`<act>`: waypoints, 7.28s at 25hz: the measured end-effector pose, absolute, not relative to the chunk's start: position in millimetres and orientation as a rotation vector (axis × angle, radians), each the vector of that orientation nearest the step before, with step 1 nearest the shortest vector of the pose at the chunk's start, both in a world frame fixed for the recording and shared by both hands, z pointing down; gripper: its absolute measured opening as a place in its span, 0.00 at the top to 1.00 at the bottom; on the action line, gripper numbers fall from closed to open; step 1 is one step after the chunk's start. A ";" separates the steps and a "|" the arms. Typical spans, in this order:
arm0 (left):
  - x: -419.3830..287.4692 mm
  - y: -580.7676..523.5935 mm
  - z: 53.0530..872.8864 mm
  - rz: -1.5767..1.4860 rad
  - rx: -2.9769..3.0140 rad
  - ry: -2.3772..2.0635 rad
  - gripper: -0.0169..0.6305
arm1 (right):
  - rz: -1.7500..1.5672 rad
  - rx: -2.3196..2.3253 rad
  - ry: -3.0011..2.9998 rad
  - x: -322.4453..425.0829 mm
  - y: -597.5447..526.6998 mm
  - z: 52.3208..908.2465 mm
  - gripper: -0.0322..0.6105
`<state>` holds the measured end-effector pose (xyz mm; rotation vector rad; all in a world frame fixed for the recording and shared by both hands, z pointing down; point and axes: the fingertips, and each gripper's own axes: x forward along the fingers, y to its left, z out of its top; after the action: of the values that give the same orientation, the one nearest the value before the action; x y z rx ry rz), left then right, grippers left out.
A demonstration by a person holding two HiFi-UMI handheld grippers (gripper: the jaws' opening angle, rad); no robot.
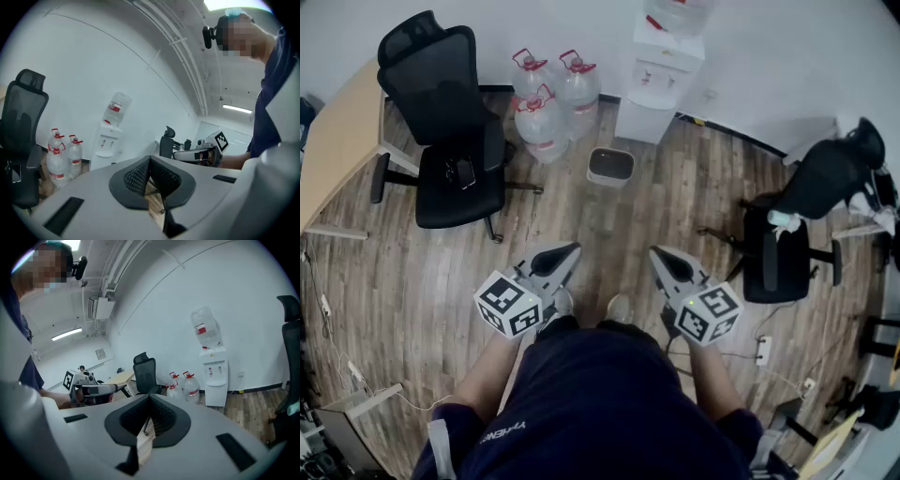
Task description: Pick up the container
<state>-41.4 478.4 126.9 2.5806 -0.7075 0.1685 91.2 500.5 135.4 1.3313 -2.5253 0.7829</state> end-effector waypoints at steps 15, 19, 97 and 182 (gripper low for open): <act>-0.8 502.0 140.2 0.179 2.560 -0.806 0.94 | 0.792 1.305 -2.556 153.0 516.4 144.7 0.92; 5.8 514.1 146.0 0.183 2.535 -0.845 0.94 | 0.792 1.272 -2.562 167.0 524.7 147.4 0.92; 21.6 15.4 866.4 0.669 1.472 -0.933 0.67 | 0.892 0.606 -1.686 243.7 -68.9 857.6 0.69; -52.2 34.1 286.1 0.274 1.524 -1.521 0.80 | 0.369 0.772 -2.022 151.9 -61.2 283.8 0.86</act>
<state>-52.2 34.1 286.1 1.5241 -1.5215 0.2740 151.9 -61.2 283.8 0.7718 -2.0222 0.3694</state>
